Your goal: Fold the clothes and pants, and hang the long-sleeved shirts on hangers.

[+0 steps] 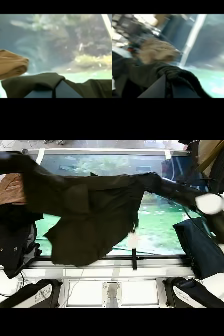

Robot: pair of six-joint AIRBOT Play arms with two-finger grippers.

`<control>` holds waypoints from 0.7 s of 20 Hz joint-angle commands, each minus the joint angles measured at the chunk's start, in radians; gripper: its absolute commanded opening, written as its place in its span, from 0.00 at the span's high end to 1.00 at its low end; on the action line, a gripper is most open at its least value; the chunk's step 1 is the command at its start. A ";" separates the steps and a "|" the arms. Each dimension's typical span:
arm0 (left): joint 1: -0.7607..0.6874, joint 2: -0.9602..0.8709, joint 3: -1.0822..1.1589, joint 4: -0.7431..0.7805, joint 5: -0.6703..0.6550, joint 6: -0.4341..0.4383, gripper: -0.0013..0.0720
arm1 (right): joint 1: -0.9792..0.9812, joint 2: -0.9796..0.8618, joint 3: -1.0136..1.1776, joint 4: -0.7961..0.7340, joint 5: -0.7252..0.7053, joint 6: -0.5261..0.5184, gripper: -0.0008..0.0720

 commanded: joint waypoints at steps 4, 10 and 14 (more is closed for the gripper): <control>-0.073 -0.387 0.006 0.010 0.199 -0.009 0.97 | -0.149 -0.452 0.047 0.245 -0.103 -0.324 0.94; -0.096 -0.348 -0.016 0.084 -0.060 -0.042 0.97 | -0.207 -0.572 0.127 0.208 0.045 -0.414 0.94; -0.097 -0.162 -0.250 0.108 -0.129 -0.050 0.97 | -0.268 -0.569 0.110 0.097 0.335 -0.409 0.94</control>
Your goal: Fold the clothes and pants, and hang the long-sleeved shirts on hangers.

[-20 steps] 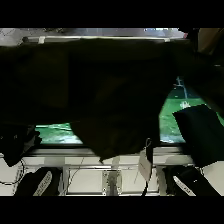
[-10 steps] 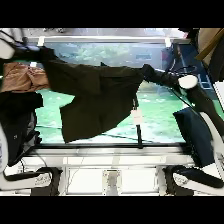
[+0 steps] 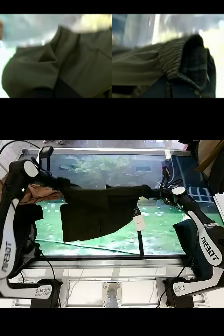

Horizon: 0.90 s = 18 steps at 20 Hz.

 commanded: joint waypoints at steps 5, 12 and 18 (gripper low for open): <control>-0.024 0.375 -0.512 0.024 -0.078 -0.095 0.97 | -0.046 -0.010 -0.077 -0.170 0.297 -0.019 0.94; -0.082 0.409 -0.695 0.018 -0.121 -0.120 0.97 | -0.033 -0.012 -0.123 -0.259 0.307 0.033 0.94; -0.081 0.427 -0.707 0.010 -0.243 -0.121 0.02 | -0.037 0.008 -0.051 -0.254 0.420 0.079 0.39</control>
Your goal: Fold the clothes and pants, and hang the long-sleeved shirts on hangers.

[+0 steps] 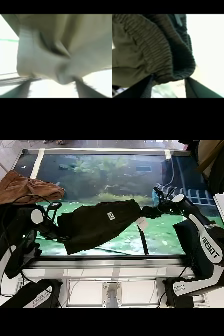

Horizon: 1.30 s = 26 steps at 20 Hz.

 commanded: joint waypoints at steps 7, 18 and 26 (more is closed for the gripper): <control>-0.002 0.164 0.100 -0.008 0.044 -0.003 0.02 | -0.091 0.048 0.303 -0.064 0.134 0.116 0.27; -0.002 0.187 0.113 -0.008 0.185 -0.162 0.03 | -0.065 -0.394 0.562 -0.021 0.342 0.050 0.03; -0.002 0.188 0.113 -0.008 0.184 -0.210 0.03 | 0.032 -0.537 0.733 -0.169 0.386 0.087 0.05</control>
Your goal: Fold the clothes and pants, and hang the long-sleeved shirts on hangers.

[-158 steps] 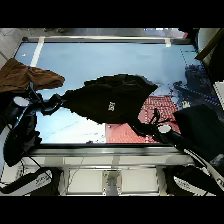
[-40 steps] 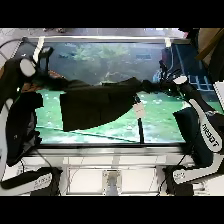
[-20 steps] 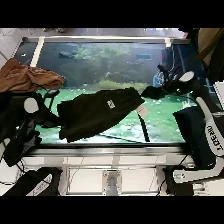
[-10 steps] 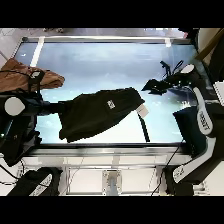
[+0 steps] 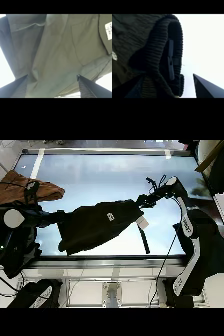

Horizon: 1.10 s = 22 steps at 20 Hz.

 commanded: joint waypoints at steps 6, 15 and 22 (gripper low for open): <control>0.000 0.000 0.001 0.001 0.002 -0.015 0.03 | 0.032 -0.048 0.037 -0.075 0.057 0.022 0.27; 0.000 0.000 0.001 0.001 0.002 -0.015 0.03 | 0.032 -0.060 0.038 0.090 0.105 -0.040 0.26; 0.000 0.000 0.001 0.001 0.002 -0.015 0.03 | 0.053 -0.101 0.038 0.091 0.125 -0.045 0.67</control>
